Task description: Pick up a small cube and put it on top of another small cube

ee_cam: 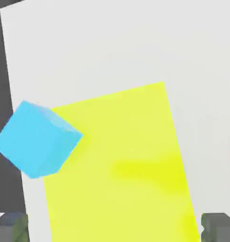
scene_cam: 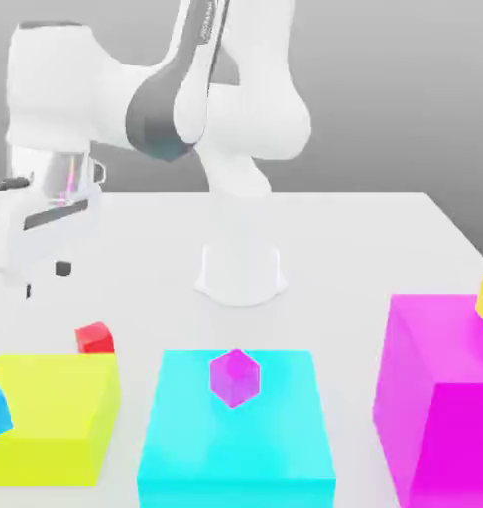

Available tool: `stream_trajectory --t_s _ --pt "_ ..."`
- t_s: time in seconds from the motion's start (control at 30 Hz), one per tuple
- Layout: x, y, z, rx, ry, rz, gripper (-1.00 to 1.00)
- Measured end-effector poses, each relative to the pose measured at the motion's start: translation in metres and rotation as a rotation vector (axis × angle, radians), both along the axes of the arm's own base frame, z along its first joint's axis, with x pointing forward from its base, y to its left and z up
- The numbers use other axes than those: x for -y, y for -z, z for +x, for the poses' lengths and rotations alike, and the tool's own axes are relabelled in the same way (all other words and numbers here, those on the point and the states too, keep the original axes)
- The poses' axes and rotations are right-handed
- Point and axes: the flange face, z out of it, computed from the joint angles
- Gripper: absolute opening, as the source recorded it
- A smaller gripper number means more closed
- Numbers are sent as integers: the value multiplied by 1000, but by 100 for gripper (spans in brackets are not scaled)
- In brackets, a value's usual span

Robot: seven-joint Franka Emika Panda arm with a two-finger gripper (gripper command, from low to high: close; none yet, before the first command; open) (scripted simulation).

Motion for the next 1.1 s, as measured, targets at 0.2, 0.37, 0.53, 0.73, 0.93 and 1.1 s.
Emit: stream_trajectory --t_s 0.2,0.37,0.53,0.73,0.93,1.1 --pt "8 68 -64 -66 396 110 0" --pt "7 111 -91 -98 573 151 0" --pt "6 149 -93 -99 579 153 0" --pt "6 157 -93 -97 578 153 -100" --pt "7 133 -92 -98 580 150 -100" --pt "0 95 -83 -98 551 151 -100"
